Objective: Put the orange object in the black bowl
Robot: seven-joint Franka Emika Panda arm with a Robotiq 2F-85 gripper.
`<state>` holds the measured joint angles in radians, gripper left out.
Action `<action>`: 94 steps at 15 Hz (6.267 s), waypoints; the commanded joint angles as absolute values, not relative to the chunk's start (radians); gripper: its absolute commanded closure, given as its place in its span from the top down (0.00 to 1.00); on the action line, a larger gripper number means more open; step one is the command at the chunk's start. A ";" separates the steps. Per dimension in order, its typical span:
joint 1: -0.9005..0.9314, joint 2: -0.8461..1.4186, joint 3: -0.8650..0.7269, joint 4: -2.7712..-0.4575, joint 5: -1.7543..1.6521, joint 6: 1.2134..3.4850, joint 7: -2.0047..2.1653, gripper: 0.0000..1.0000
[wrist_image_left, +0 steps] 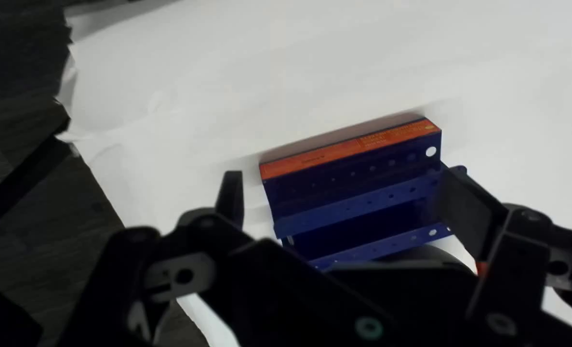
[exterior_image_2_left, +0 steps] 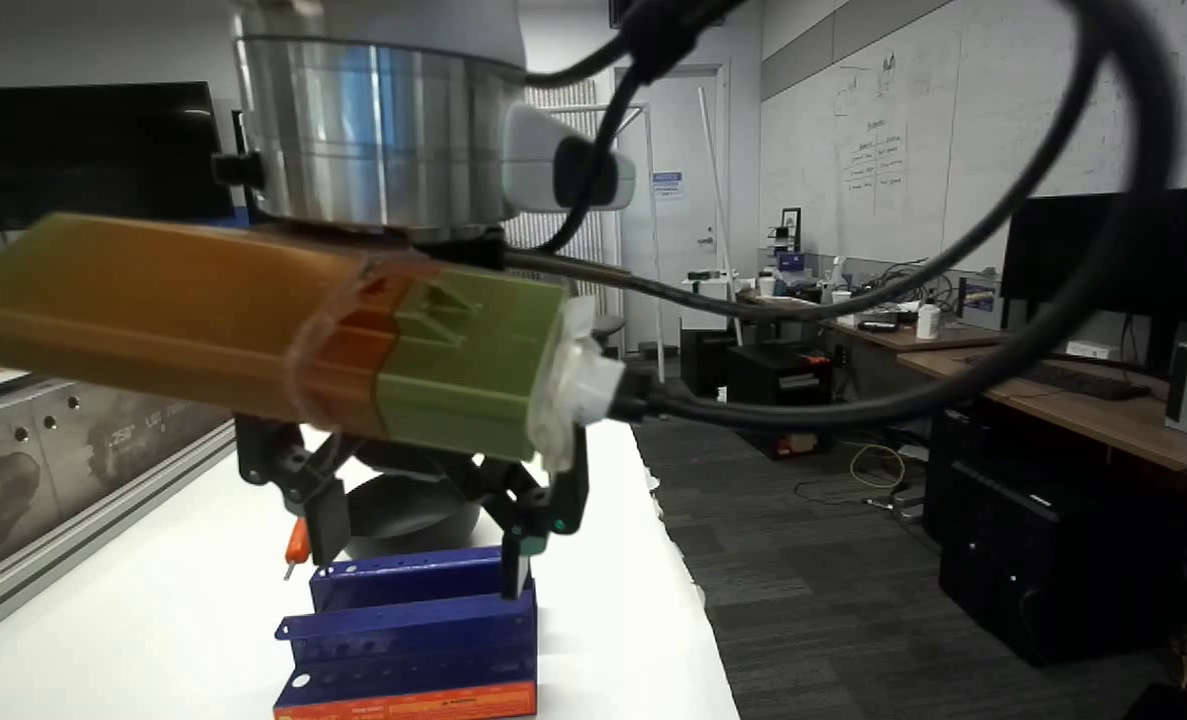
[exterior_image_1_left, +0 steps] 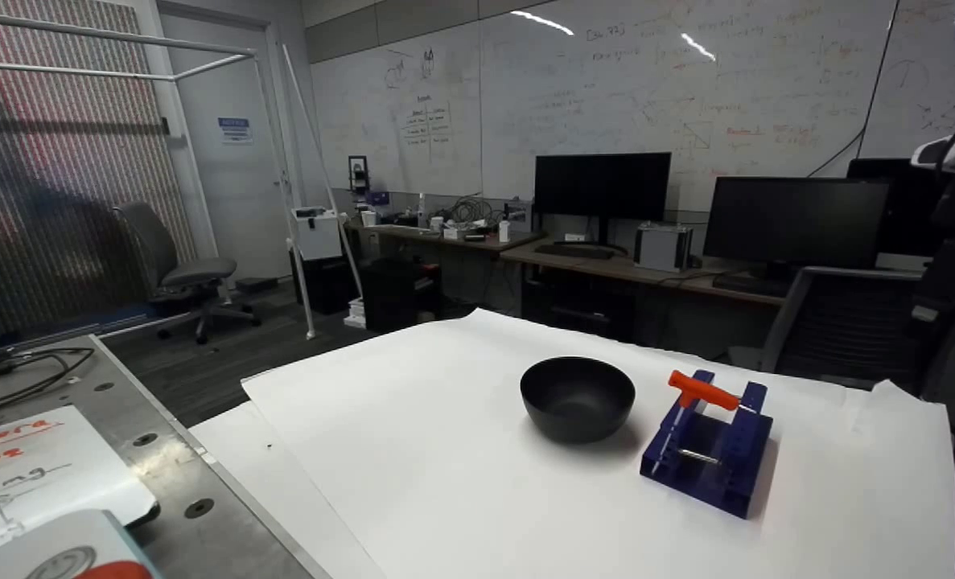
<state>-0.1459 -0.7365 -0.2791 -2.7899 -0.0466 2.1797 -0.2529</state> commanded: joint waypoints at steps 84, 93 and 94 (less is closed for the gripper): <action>0.038 0.345 -0.039 -2.186 1.253 2.990 -0.633 0.98; 0.111 0.062 -0.048 -2.506 0.952 3.129 -0.388 1.00; 0.202 0.050 -0.145 -2.564 0.865 3.130 -0.302 1.00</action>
<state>0.1162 0.1563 -0.0650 -2.3908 1.0608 3.0875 -0.4878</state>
